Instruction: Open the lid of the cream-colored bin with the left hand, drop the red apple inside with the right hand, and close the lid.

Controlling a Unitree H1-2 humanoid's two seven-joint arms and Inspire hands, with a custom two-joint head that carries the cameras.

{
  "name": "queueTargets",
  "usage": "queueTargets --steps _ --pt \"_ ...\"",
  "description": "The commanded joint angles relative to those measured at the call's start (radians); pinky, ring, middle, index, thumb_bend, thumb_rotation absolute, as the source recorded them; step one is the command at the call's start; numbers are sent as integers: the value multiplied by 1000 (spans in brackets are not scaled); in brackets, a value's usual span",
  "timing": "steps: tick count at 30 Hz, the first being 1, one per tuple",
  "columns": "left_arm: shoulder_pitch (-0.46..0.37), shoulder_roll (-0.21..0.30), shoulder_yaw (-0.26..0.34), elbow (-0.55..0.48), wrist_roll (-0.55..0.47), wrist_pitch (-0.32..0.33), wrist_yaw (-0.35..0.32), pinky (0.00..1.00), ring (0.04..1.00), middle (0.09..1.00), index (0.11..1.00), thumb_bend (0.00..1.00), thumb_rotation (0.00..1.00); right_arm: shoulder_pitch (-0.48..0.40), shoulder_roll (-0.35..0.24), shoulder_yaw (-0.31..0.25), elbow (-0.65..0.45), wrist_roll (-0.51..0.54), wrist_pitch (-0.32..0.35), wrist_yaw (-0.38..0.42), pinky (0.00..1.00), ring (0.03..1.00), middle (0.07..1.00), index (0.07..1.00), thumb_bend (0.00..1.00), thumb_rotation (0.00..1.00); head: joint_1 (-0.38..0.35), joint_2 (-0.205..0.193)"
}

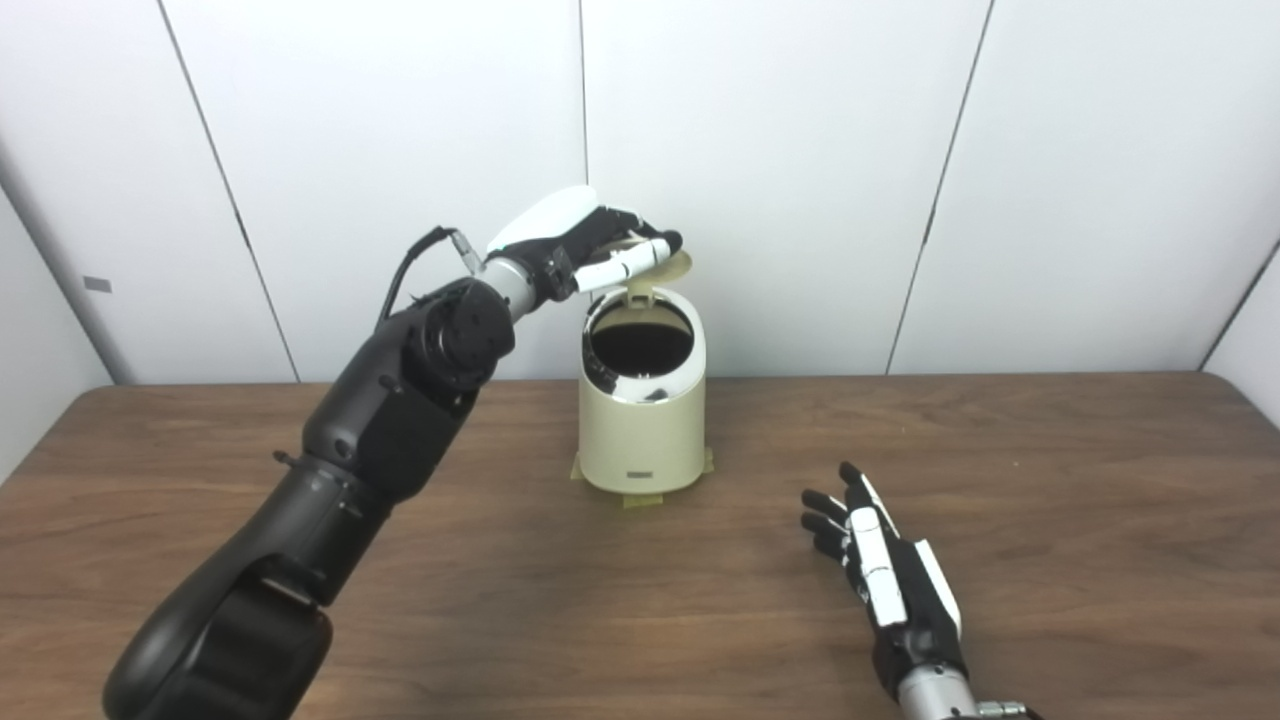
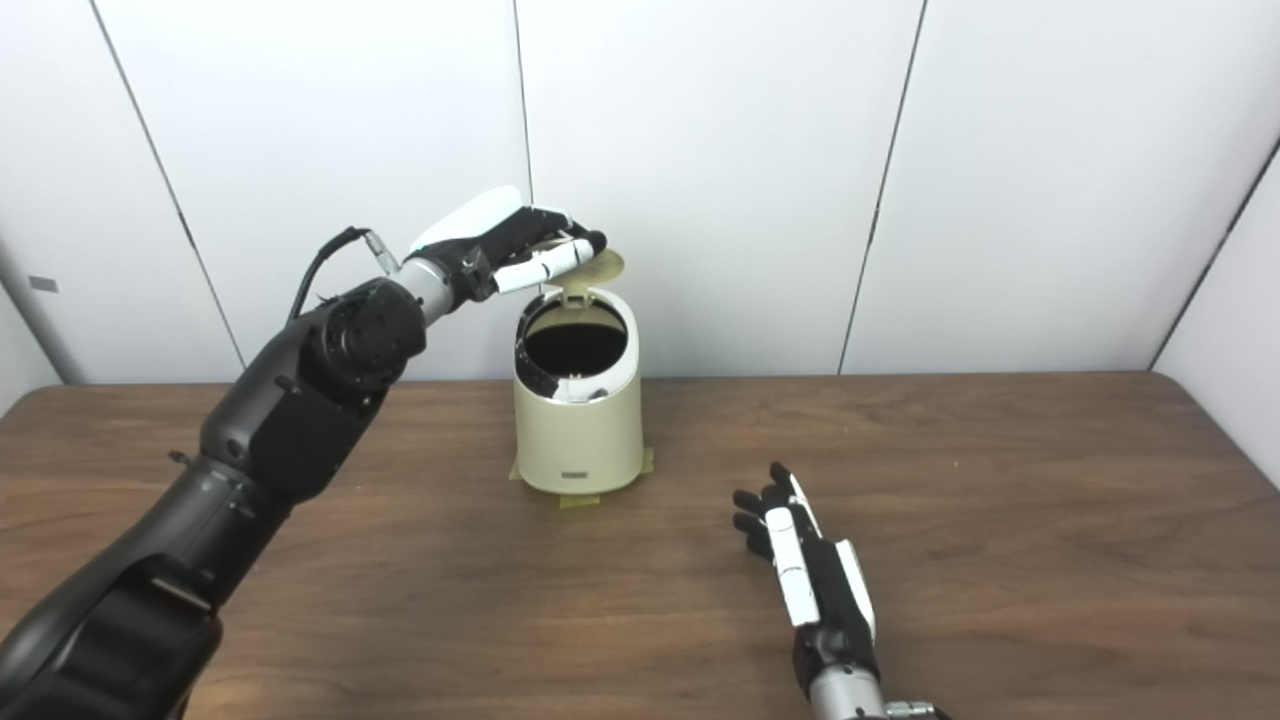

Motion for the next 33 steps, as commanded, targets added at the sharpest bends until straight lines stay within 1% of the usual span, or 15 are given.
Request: queueTargets --steps 1,5,7,10,12,13,15,18,20,22,25,26,27,30,33 --pt "-66 20 2 -48 27 -28 8 726 734 702 728 496 1000 -25 -16 22 18 -38 1 10 863 817 833 972 538 1000 0 1" --pt "-60 39 -15 -67 63 -78 2 668 699 692 710 462 1000 -27 -34 42 29 -87 -6 3 830 816 828 961 523 1000 -1 0" --pt "-52 49 -26 -81 85 -89 -5 654 694 698 717 466 1000 -29 -40 44 34 -100 -9 3 835 823 827 959 518 1000 -4 0" --pt "-34 59 -44 -99 131 -104 5 634 690 723 726 505 1000 -31 -44 44 36 -115 -10 2 867 840 821 954 520 1000 -7 0" --pt "-24 64 -52 -113 159 -113 11 522 601 682 721 497 1000 -31 -44 45 32 -126 -6 1 866 847 819 956 518 1000 -8 1" --pt "-17 67 -59 -123 179 -118 12 490 574 667 721 494 1000 -30 -46 47 31 -131 -6 3 866 848 818 957 517 1000 -10 0" --pt "-6 70 -63 -138 206 -118 9 558 648 703 729 499 971 -31 -51 51 33 -143 -7 5 865 857 823 964 525 1000 -13 0" --pt "13 68 -64 -159 236 -112 2 616 700 727 740 514 941 -40 -61 59 40 -171 -7 4 865 861 821 973 533 1000 -18 0" --pt "26 65 -65 -164 252 -119 4 634 706 724 737 507 931 -43 -64 63 39 -189 -8 0 854 861 819 974 544 1000 -21 -1" --pt "39 62 -67 -174 262 -113 -7 626 700 724 740 499 931 -44 -65 64 35 -203 -4 -2 842 860 817 974 557 1000 -22 0" --pt "59 60 -66 -183 268 -122 -13 660 706 718 740 487 931 -46 -69 65 30 -219 2 0 849 862 814 973 553 1000 -27 2" --pt "67 62 -66 -186 272 -129 -11 673 708 715 738 484 929 -47 -70 65 30 -222 2 2 855 862 813 973 551 1000 -29 2" --pt "76 65 -69 -192 280 -134 -12 692 721 723 739 481 928 -47 -72 66 30 -227 3 3 886 863 811 972 550 1000 -30 2" --pt "95 75 -81 -205 304 -153 -17 732 742 746 742 472 956 -50 -77 68 31 -240 4 7 938 863 810 972 555 1000 -34 1" --pt "114 84 -87 -202 315 -180 -19 752 742 750 742 462 962 -51 -77 69 27 -249 10 8 948 869 808 968 564 1000 -38 1"
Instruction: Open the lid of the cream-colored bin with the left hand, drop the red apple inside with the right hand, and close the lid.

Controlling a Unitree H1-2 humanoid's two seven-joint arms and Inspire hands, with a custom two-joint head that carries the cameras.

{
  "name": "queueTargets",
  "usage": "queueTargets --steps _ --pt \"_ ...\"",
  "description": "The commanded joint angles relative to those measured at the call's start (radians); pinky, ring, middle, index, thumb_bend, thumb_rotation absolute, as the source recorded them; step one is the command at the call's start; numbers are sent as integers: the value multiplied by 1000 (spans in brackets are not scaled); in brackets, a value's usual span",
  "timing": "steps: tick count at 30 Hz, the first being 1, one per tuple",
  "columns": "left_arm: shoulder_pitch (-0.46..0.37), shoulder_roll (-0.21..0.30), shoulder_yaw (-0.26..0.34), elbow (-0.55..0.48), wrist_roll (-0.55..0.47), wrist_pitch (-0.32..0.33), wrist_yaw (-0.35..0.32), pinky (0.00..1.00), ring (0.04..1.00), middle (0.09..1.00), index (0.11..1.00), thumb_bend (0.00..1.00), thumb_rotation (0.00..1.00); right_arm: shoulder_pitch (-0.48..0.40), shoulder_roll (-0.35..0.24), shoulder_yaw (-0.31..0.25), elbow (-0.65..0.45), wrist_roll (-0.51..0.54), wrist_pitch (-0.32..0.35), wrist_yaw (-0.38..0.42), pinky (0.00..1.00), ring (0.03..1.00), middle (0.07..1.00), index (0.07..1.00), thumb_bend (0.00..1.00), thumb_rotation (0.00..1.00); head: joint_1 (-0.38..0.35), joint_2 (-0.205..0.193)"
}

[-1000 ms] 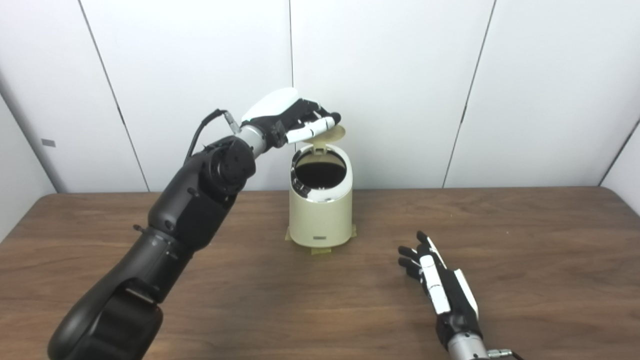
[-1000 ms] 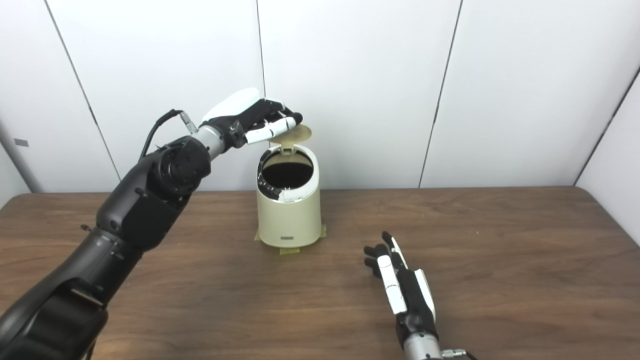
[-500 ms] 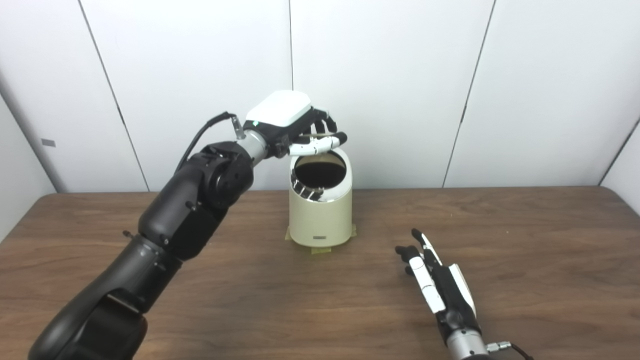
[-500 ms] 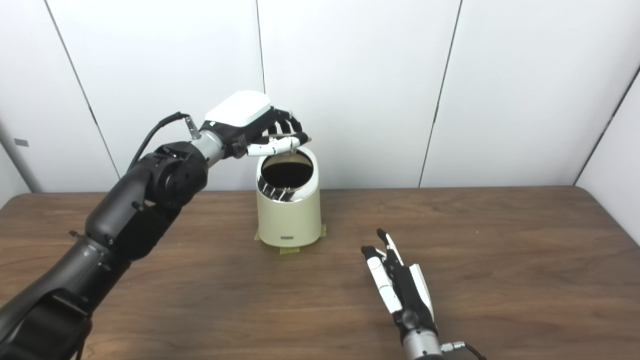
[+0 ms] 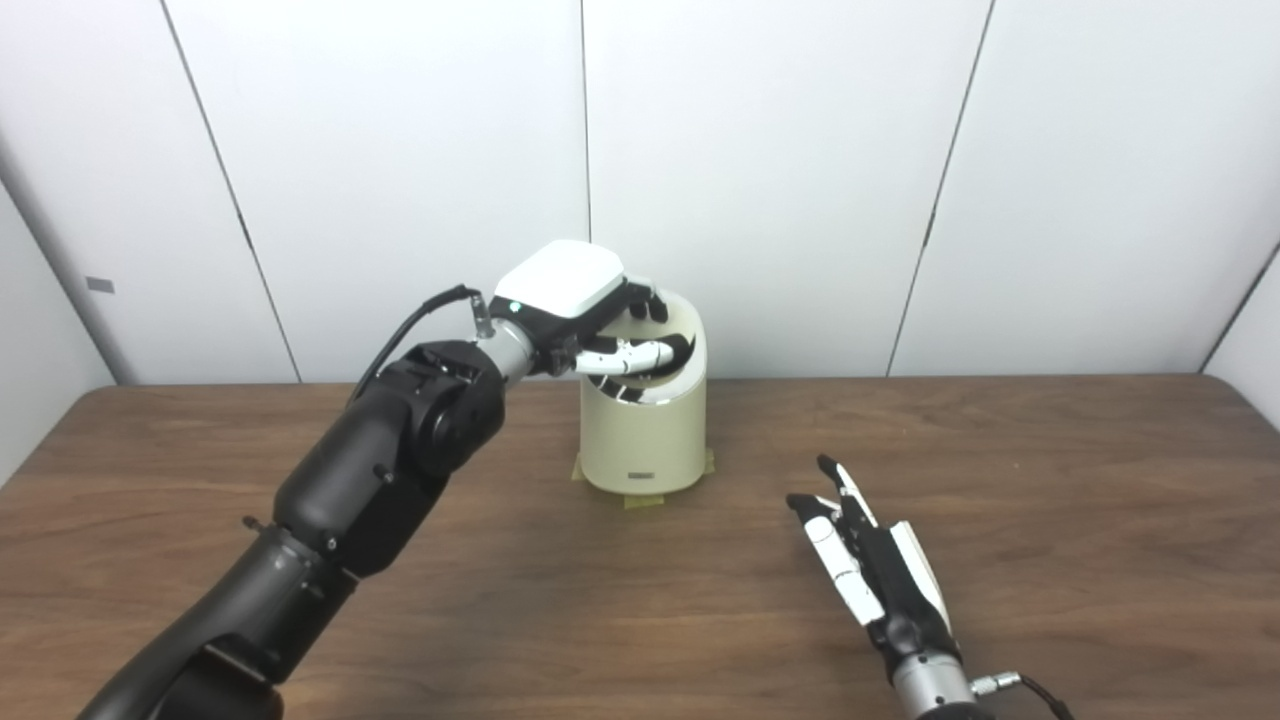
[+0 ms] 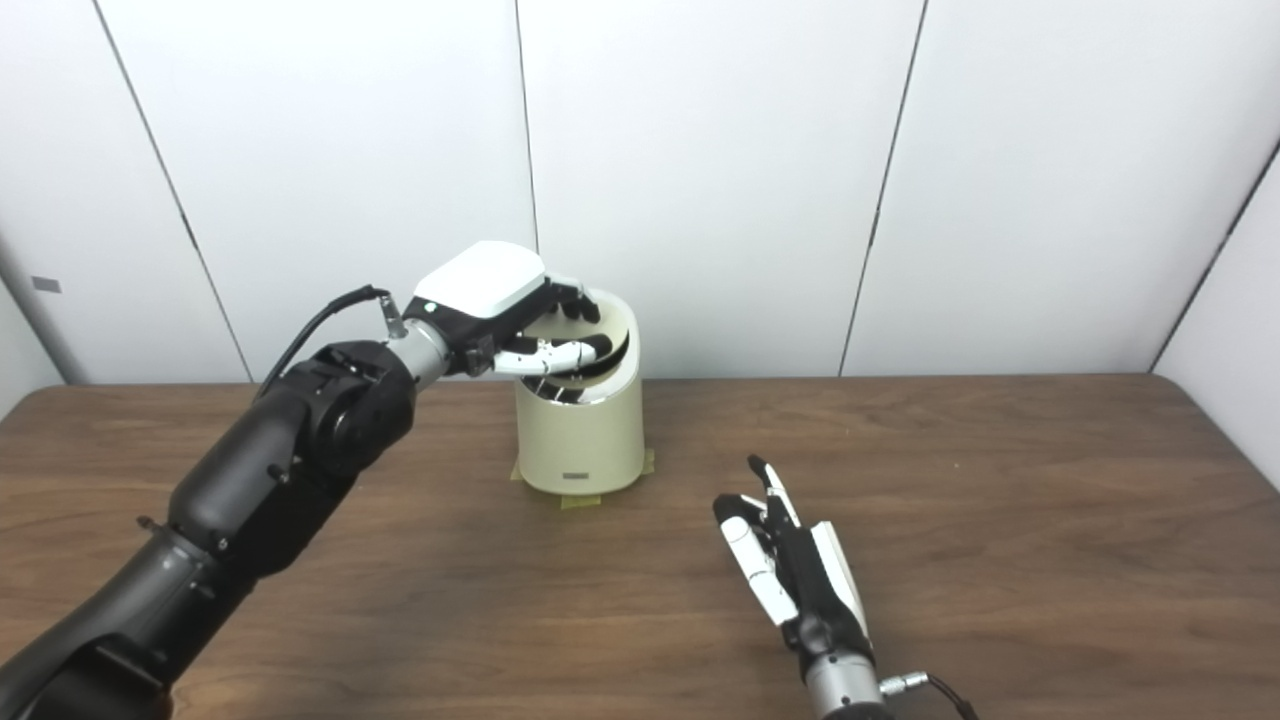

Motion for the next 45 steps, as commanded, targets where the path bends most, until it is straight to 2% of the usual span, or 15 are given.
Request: queueTargets --steps 1,7,13,23,26,29,33,37,41,45 --pt "-21 24 4 -18 10 -31 13 754 738 748 740 463 963 -17 -4 -1 -4 -18 23 4 949 870 807 967 564 1000 -1 2" --pt "4 31 -4 -34 41 -45 -6 778 747 753 754 483 998 -13 -5 0 -3 -22 21 10 942 872 810 974 572 1000 -5 9" --pt "29 26 -11 -33 63 -73 23 745 745 745 745 472 968 -12 -2 1 -7 -25 31 17 933 869 806 975 564 1000 -12 16" --pt "55 26 -36 -68 112 -79 -1 771 763 756 757 445 965 -14 2 -2 -2 -37 33 13 903 840 794 972 539 1000 -27 35" --pt "63 29 -47 -82 139 -73 -14 786 772 759 757 433 985 -16 4 -1 -5 -41 44 14 905 842 790 971 559 1000 -32 39" --pt "67 32 -56 -83 162 -78 -6 776 766 754 748 412 960 -16 6 -2 -6 -39 45 15 922 861 791 973 568 1000 -33 41" --pt "64 34 -78 -52 194 -88 -3 760 754 750 749 420 982 -16 11 -2 -13 -38 52 14 940 870 793 973 566 1000 -39 45" --pt "49 41 -113 -38 213 -90 -80 803 775 774 775 436 999 -15 14 -1 -18 -40 56 11 947 864 786 968 574 1000 -42 49" --pt "39 49 -151 -34 238 -96 -121 819 786 783 773 470 1000 -16 11 0 -22 -37 56 12 948 862 784 966 572 1000 -43 51" --pt "48 50 -151 -41 224 -88 -141 823 782 774 762 482 1000 -17 11 -2 -19 -32 54 12 955 861 781 964 572 1000 -42 52"
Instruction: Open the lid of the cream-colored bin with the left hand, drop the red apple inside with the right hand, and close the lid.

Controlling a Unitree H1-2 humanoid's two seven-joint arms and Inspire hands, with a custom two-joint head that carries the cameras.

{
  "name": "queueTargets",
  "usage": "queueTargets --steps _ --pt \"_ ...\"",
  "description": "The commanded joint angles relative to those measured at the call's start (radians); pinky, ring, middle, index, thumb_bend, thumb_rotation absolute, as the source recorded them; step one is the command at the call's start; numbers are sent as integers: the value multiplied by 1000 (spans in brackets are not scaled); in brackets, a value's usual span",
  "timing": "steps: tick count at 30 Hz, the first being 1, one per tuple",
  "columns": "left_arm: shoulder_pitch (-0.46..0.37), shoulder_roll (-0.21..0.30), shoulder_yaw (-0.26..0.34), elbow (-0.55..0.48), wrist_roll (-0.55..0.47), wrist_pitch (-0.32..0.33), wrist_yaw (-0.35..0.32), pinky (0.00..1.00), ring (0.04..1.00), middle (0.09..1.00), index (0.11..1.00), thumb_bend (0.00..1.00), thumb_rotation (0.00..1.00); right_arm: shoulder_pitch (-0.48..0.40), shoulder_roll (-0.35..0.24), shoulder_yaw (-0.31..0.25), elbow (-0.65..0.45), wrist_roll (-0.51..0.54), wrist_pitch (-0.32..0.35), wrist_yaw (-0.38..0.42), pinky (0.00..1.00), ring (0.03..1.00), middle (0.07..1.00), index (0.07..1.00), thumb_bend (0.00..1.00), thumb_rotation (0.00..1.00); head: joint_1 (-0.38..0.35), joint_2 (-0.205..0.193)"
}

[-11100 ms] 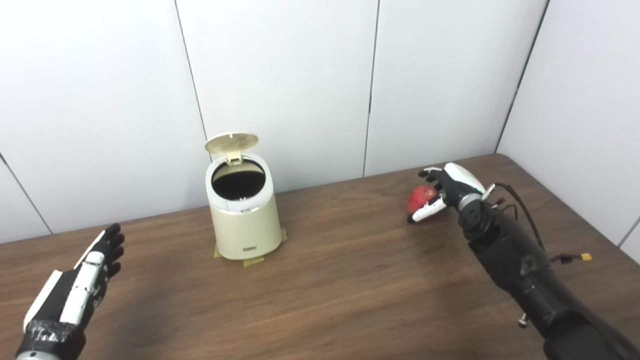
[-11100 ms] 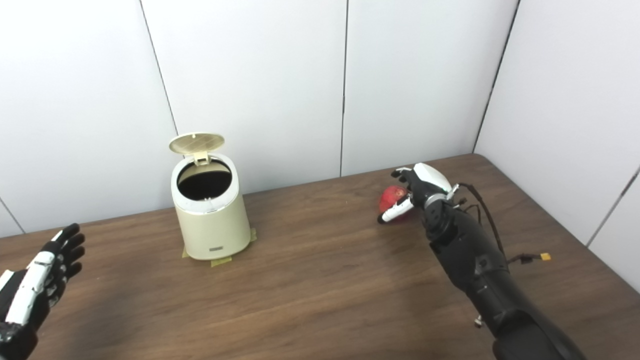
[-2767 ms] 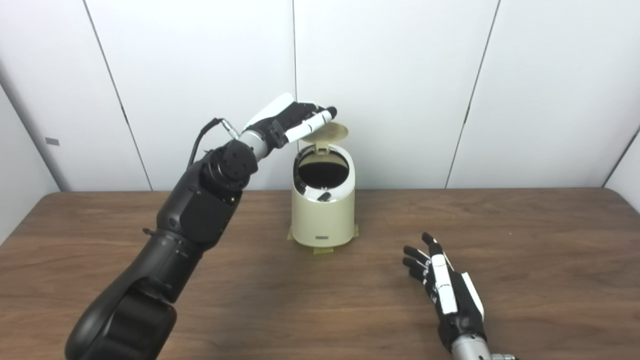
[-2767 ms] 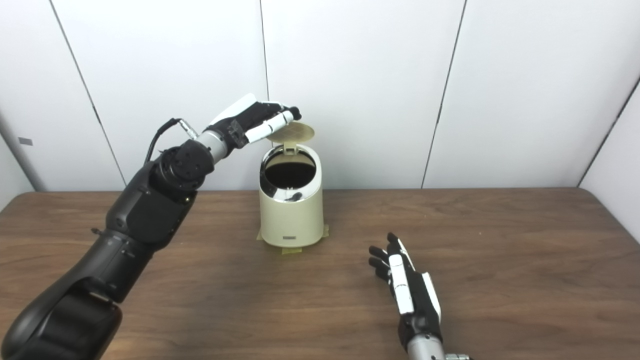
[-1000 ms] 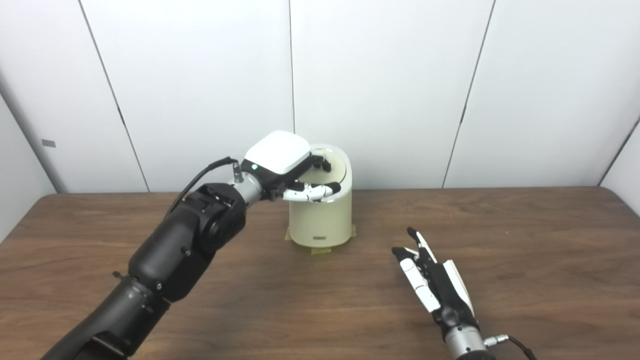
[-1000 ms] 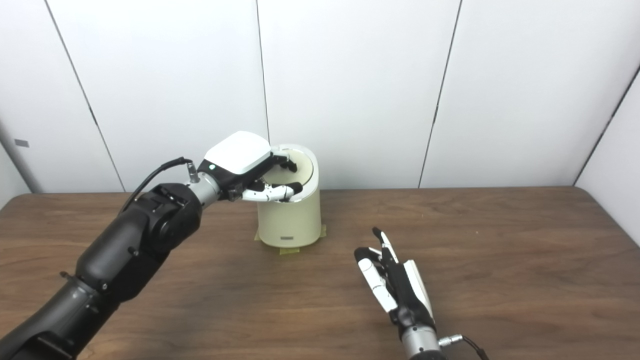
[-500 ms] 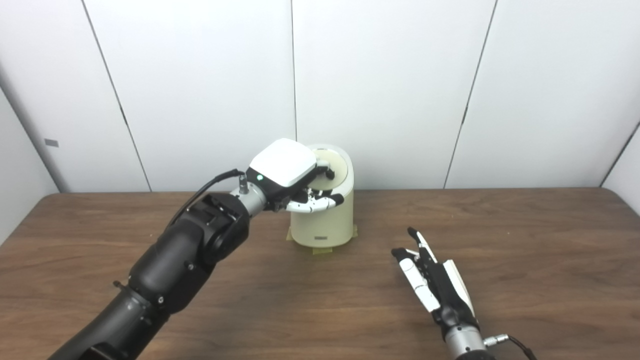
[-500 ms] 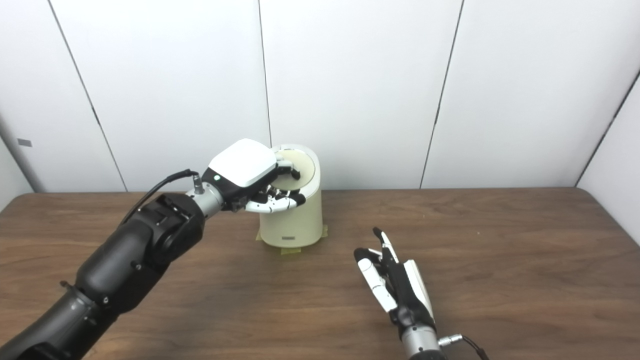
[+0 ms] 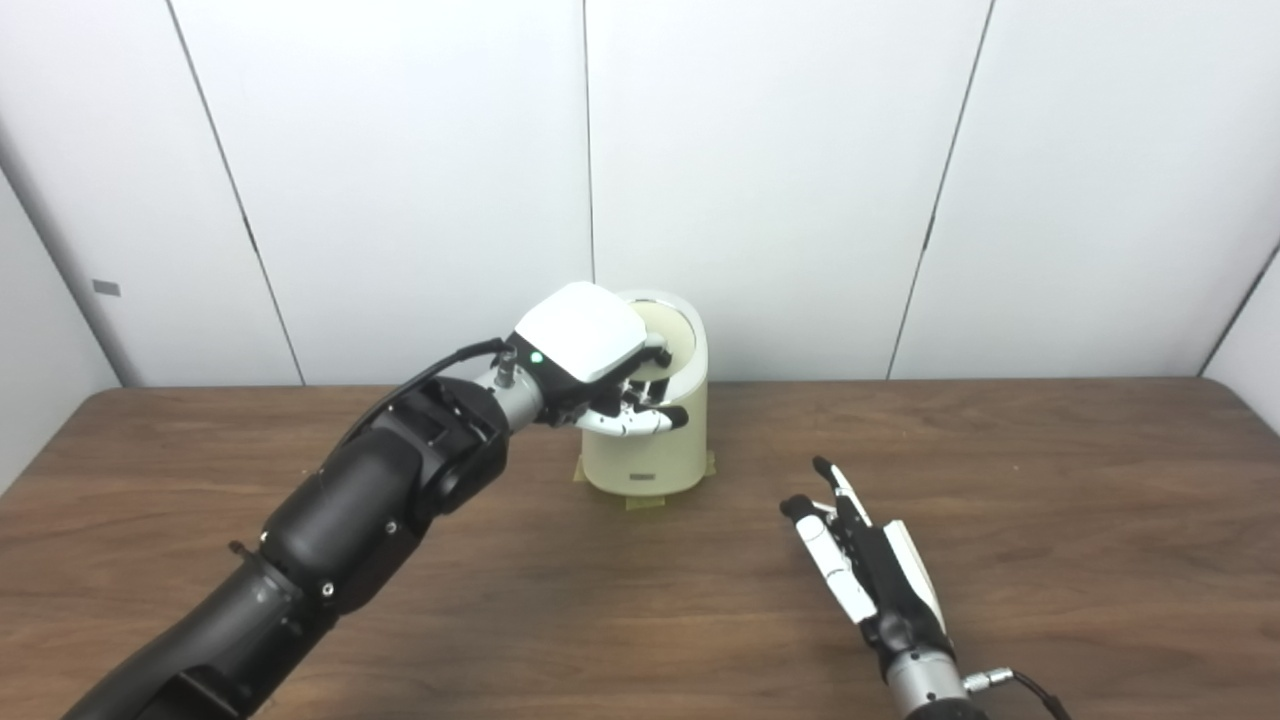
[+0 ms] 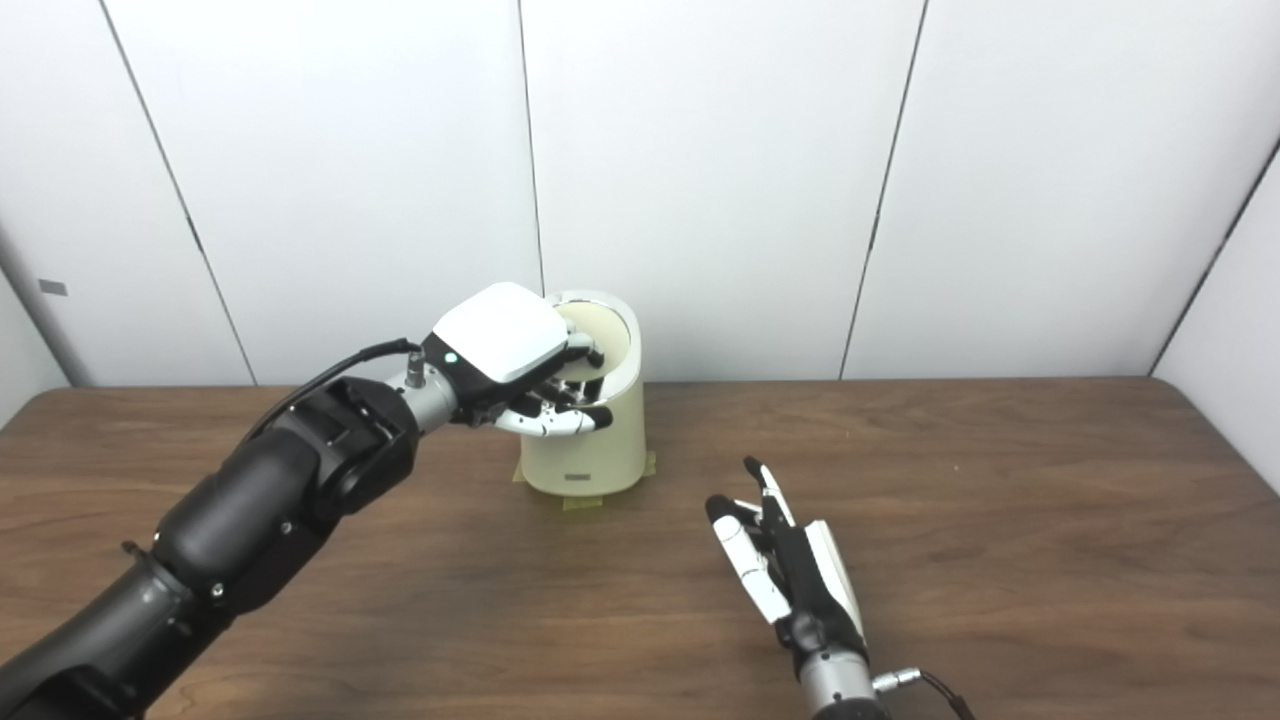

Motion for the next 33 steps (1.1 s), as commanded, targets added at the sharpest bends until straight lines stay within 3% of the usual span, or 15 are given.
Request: queueTargets --steps 1,5,12,15,18,22,26,30,33 --pt "26 13 -26 26 -11 -9 -99 824 781 774 762 478 1000 -15 3 -3 -11 -2 16 7 952 859 779 963 573 1000 0 1" --pt "32 14 1 15 -47 2 -101 822 780 777 774 473 1000 -12 3 -5 -16 6 18 12 961 871 783 968 574 1000 2 3" --pt "67 7 124 -71 -144 40 -44 782 756 755 775 439 1000 -11 5 -8 -29 -4 40 10 963 878 791 968 557 1000 0 4" --pt "94 -14 204 -126 -183 64 32 749 751 750 767 423 1000 -10 3 -9 -28 -4 32 9 961 874 788 965 552 1000 -1 4" --pt "118 -35 279 -178 -213 71 103 671 721 727 741 390 922 -10 3 -13 -27 -2 33 8 964 873 786 964 555 1000 1 4" --pt "152 -68 391 -292 -287 140 101 686 759 772 763 378 988 -10 -1 -16 -27 1 32 13 970 875 789 968 543 1000 3 2" --pt "212 -85 467 -398 -353 209 81 704 784 795 791 344 974 -11 -9 -17 -17 -3 21 12 948 857 782 964 541 1000 11 -2" --pt "315 -108 513 -456 -439 291 63 744 800 788 809 332 946 -8 -11 -22 -25 7 33 22 946 859 785 961 545 1000 8 -2" --pt "413 -147 567 -457 -559 318 82 745 788 788 822 322 928 -3 -11 -34 -25 30 11 20 853 854 794 962 526 1000 16 -2"
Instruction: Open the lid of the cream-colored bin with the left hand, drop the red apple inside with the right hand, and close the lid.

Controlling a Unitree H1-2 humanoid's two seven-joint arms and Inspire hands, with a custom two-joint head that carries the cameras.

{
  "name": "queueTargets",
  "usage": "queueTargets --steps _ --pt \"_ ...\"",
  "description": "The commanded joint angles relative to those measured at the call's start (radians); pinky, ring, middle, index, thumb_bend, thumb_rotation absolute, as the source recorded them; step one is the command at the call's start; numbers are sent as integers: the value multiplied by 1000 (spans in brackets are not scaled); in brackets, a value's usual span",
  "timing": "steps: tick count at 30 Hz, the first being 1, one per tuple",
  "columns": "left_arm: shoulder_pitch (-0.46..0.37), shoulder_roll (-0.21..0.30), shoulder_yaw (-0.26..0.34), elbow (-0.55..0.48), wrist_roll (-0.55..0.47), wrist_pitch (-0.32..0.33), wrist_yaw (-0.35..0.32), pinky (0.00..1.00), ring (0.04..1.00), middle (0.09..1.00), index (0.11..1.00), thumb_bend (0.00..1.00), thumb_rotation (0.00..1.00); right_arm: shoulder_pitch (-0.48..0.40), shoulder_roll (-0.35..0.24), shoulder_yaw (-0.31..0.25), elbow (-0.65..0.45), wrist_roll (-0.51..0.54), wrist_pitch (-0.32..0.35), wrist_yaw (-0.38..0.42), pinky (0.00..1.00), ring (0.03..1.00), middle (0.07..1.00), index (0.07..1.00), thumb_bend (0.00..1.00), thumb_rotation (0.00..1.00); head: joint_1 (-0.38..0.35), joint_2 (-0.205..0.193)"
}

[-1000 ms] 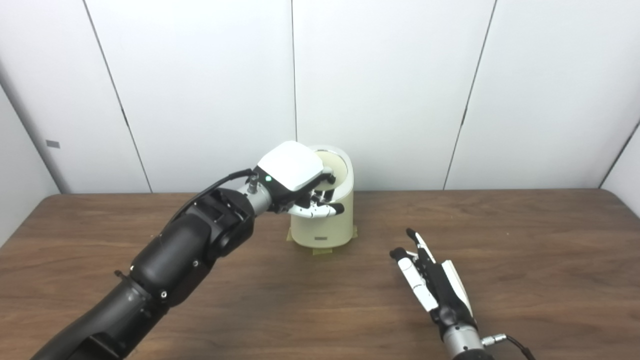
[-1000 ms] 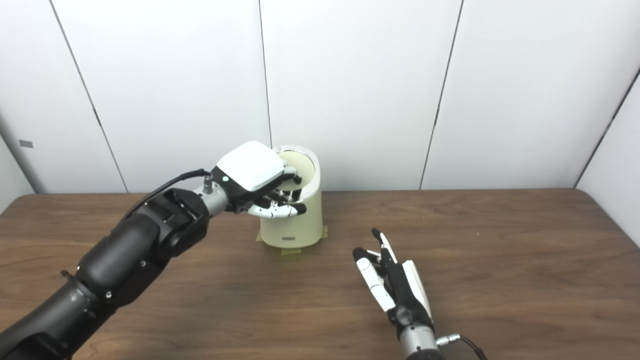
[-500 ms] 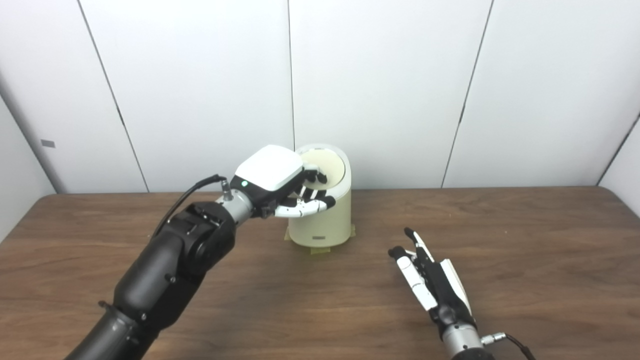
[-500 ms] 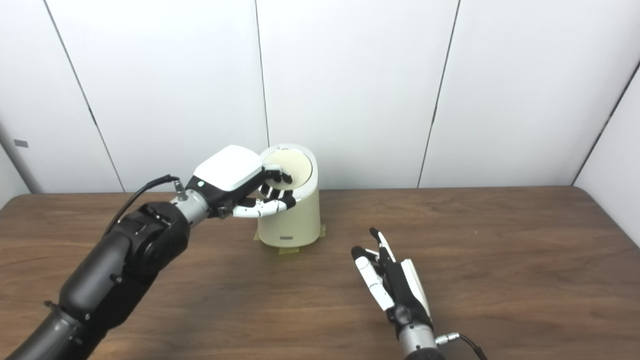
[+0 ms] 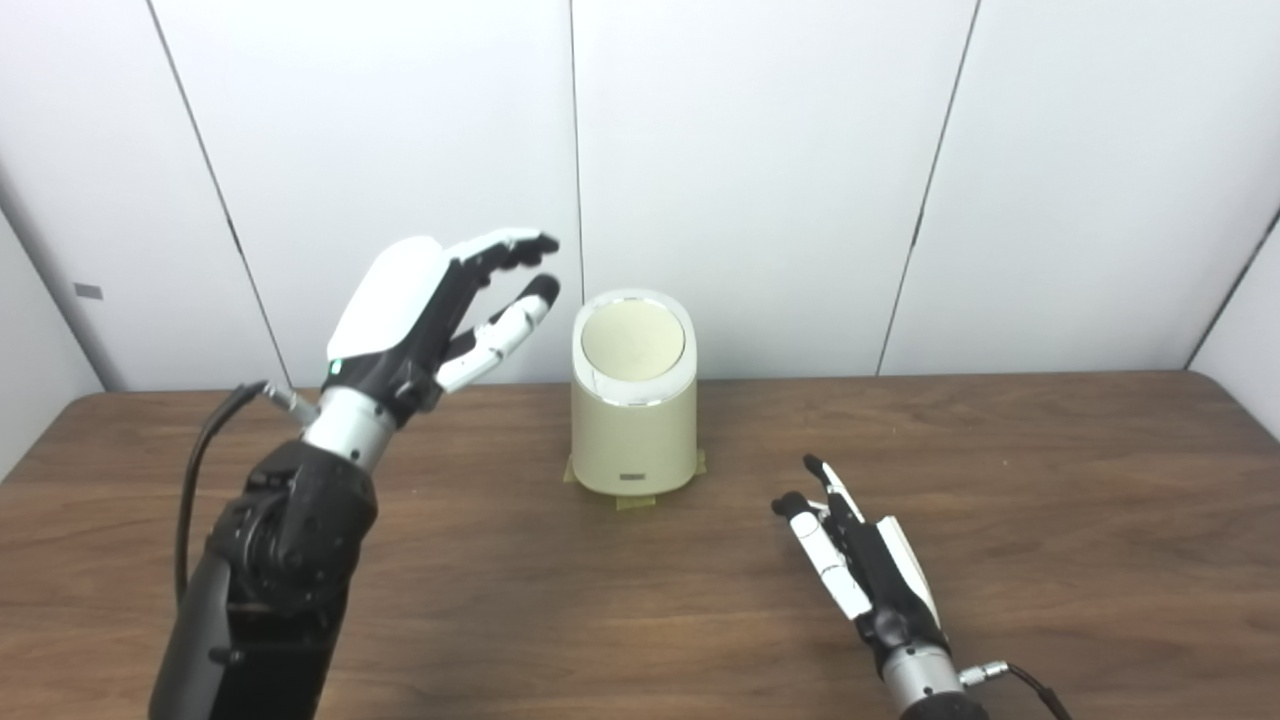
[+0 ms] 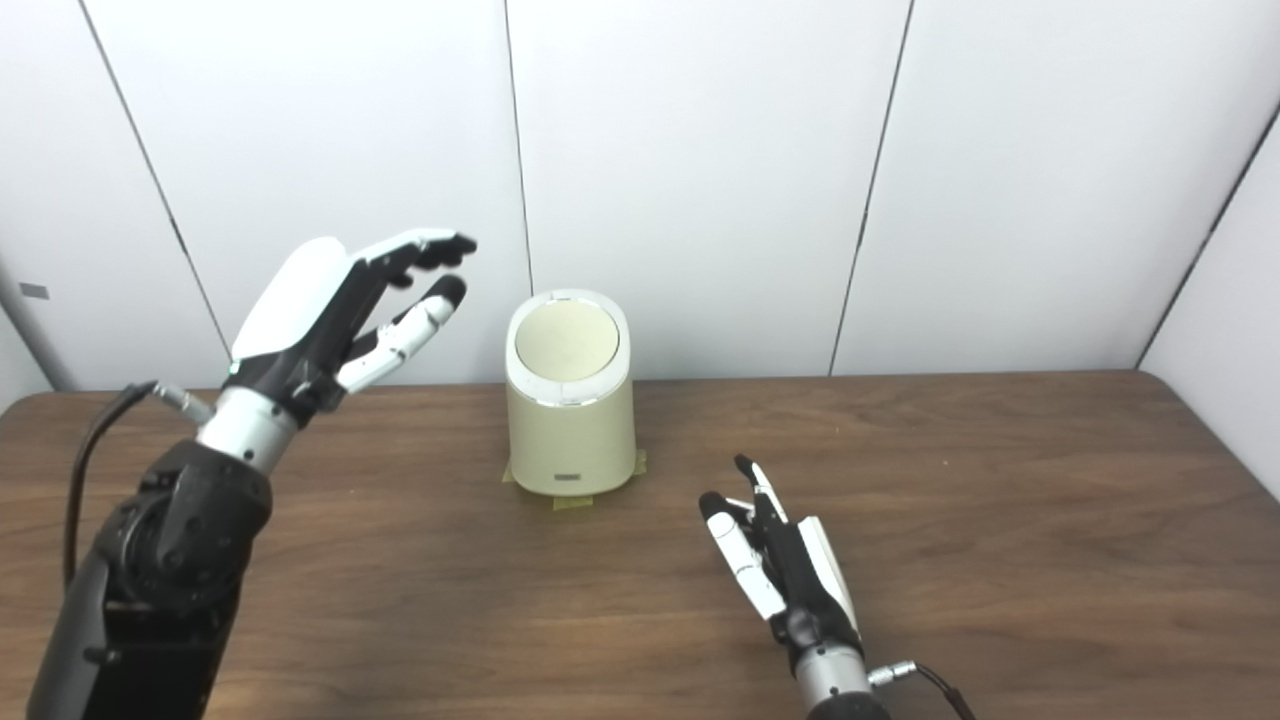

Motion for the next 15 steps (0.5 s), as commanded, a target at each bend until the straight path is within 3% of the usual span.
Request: queueTargets --steps 1,7,12,15 --pt "21 -17 29 -17 -62 13 32 736 780 789 829 328 954 -3 -10 -21 -3 12 -15 -3 802 848 806 963 510 1000 1 2" --pt "168 -81 83 15 -157 88 76 763 789 794 835 299 942 12 -8 -46 17 33 -99 -31 700 804 840 950 521 1000 1 7" --pt "249 -104 110 56 -263 -2 115 766 810 824 842 313 956 22 -7 -83 20 84 -189 -48 731 820 870 942 510 1000 6 12" --pt "279 -123 116 54 -330 -14 122 779 840 869 881 337 970 25 3 -123 21 150 -239 -51 738 828 880 939 519 1000 7 16"
